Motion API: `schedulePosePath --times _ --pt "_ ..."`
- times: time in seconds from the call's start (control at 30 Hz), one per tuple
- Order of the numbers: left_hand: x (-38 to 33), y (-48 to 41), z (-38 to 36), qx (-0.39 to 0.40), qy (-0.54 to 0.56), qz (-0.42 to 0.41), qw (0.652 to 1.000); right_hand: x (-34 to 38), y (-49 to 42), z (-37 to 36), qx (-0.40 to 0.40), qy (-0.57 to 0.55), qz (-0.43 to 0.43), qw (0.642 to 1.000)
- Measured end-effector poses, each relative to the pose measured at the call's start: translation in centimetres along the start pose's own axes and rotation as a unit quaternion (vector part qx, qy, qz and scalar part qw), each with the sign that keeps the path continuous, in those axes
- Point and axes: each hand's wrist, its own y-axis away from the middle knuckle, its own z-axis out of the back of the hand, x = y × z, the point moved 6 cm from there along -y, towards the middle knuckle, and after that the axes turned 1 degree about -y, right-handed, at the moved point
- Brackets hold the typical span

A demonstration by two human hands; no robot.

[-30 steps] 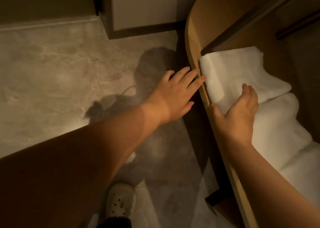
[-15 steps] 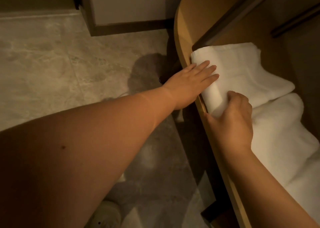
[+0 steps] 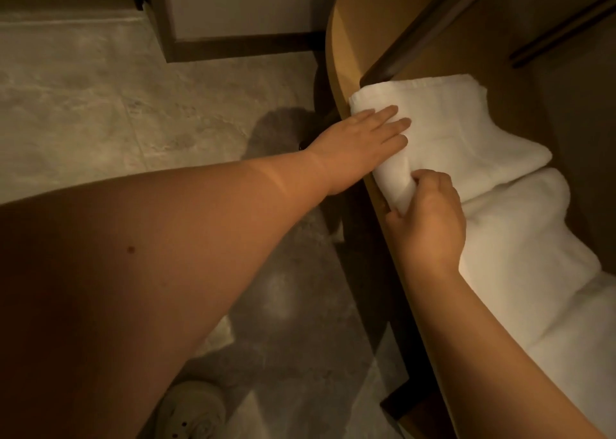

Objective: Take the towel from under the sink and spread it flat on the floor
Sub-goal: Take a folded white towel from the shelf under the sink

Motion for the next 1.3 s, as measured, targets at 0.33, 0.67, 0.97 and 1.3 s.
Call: schedulePosePath --times 0.33,0.67,0.97,1.3 --pt "0.6 3.3 0.8 -0.033 -0.02 -0.029 0.999 1.8 4.4 -0.2 -0.003 -0.043 0.06 0.997" --pt "2.3 7.2 6.6 -0.007 0.065 0.014 0.998 4.3 5.8 3.9 -0.015 -0.1 0.062 0.993" --pt "6.3 16.1 22.0 0.001 0.159 0.098 0.982 13.5 8.5 16.5 0.029 -0.173 0.129 0.976" --pt "8.6 27.3 49.4 -0.02 0.206 0.198 0.958 25.4 13.4 39.0 0.076 -0.288 0.223 0.928"
